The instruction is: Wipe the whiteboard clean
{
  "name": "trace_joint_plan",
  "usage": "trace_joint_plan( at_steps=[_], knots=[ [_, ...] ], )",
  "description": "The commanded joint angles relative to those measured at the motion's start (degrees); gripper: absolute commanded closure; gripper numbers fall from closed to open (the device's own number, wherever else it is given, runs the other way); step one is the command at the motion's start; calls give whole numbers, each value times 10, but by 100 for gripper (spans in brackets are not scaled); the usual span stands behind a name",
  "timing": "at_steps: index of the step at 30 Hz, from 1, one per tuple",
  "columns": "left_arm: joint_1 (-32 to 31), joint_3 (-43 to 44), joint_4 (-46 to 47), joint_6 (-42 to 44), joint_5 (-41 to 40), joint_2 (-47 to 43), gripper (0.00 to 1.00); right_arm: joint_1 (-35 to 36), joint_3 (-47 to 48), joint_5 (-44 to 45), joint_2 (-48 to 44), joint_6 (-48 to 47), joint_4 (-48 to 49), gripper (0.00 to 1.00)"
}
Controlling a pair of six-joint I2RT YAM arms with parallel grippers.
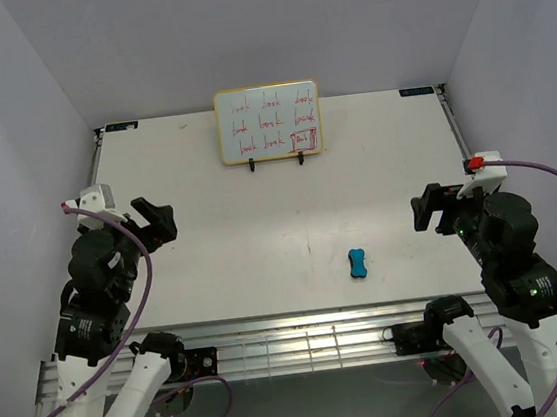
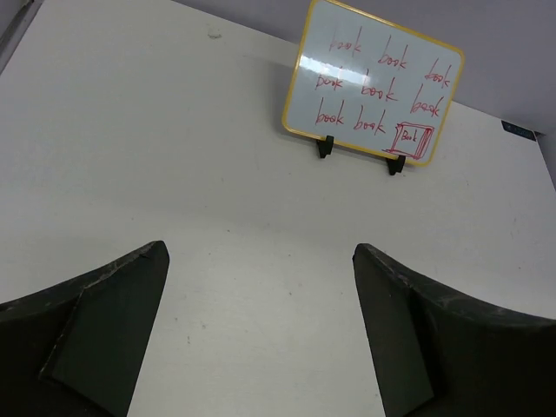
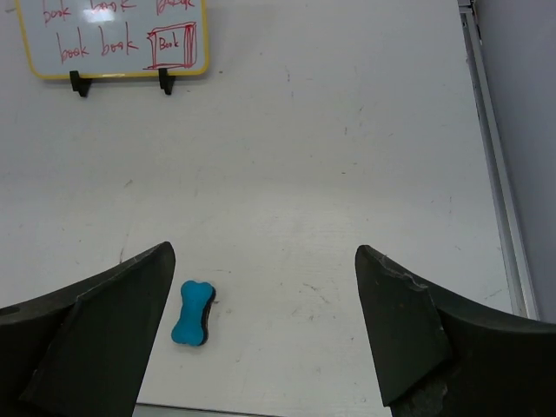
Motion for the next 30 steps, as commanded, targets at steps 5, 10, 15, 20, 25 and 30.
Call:
trace_joint_plan(
  at_steps=[5, 10, 15, 20, 25, 30],
  knots=[
    [-3, -6, 22, 12, 31, 8, 2, -2, -3, 1, 25, -9, 24, 10],
    [-3, -13, 94, -40, 136, 37, 2, -2, -47, -53, 20, 8, 55, 10],
    [-3, -15, 179, -100, 246, 146, 2, -2, -78, -62, 2, 43, 90, 10],
    [3, 22, 263, -83, 232, 308, 2, -2, -69, -105, 9, 8, 73, 10],
    [48, 110, 387, -30, 294, 529, 2, -2, -69, -183, 13, 24, 102, 10],
    [149, 230, 447, -27, 469, 708, 2, -2, -53, -216, 27, 8, 87, 10]
  ],
)
